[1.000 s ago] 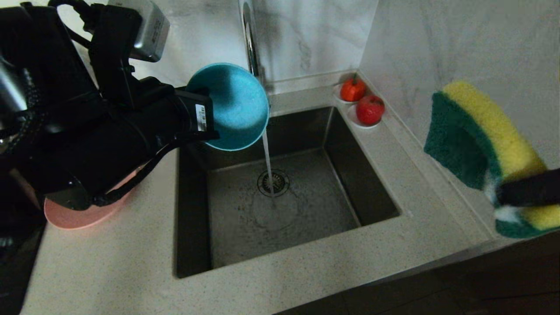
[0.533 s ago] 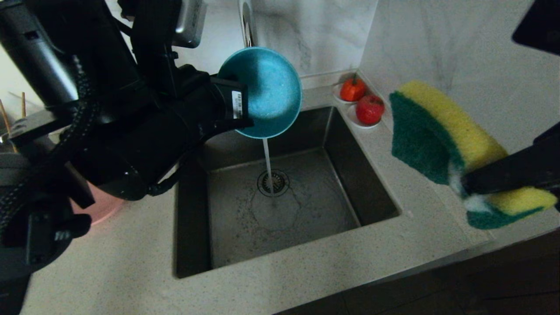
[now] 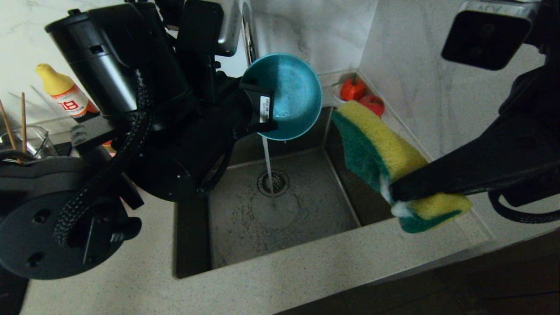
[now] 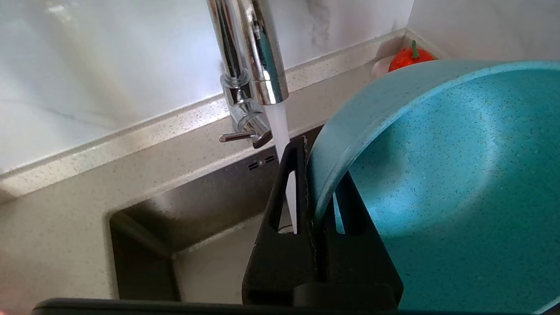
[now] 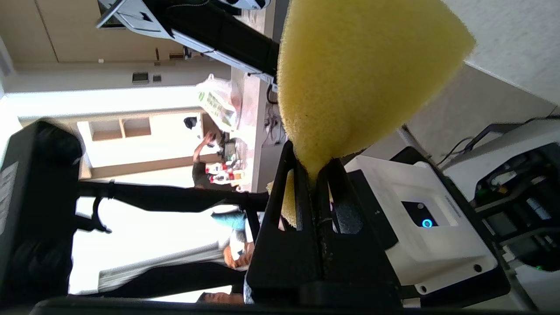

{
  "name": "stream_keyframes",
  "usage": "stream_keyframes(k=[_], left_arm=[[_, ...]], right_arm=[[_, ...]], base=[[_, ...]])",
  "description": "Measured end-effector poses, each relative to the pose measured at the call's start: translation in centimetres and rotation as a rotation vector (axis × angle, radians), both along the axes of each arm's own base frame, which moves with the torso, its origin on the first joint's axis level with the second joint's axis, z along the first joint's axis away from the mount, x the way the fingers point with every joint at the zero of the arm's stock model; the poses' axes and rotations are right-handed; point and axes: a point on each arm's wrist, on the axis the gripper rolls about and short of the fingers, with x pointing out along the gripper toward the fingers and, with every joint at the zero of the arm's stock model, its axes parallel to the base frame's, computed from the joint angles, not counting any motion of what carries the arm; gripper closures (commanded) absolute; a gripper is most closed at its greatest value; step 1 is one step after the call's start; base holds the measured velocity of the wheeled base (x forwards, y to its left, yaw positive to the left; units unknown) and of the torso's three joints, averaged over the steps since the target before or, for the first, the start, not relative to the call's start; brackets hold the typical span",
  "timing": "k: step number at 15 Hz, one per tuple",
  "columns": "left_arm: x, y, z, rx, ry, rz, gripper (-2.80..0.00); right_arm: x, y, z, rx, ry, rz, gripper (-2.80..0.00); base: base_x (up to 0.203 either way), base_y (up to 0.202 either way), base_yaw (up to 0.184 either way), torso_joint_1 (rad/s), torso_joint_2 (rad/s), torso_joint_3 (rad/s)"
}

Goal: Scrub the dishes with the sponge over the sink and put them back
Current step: Wipe the bowl

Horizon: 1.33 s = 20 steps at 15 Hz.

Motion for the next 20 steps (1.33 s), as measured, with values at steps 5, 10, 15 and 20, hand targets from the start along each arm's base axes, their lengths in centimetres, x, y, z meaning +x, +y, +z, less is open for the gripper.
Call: stream_keyframes(k=[5, 10, 15, 20], left_arm=[[-0.2, -0.8, 0.6, -0.023, -0.036, 0.007, 0.00], [-0.8, -1.7, 0.3, -0.050, -0.046, 0.004, 0.00], [-1.1, -1.6, 0.4, -0.054, -0.048, -0.002, 0.00], [-2.5, -1.1, 0.8, -0.057, -0.051, -0.028, 0.00]], right_arm=[[1.2, 1.6, -0.5, -0.008, 0.041, 0.004, 0.00], [2.7, 2.9, -1.0, -0.023, 0.055, 0.001, 0.00], [4.0, 3.6, -1.3, -0.029, 0.060, -0.017, 0.00], [5.3, 3.6, -1.1, -0.008, 0.039, -0.050, 0.00]], base=[[0.000, 0.000, 0.000, 0.000, 0.00, 0.000], [0.000, 0.000, 0.000, 0.000, 0.00, 0.000], [0.000, 0.000, 0.000, 0.000, 0.00, 0.000], [0.000, 0.000, 0.000, 0.000, 0.00, 0.000]])
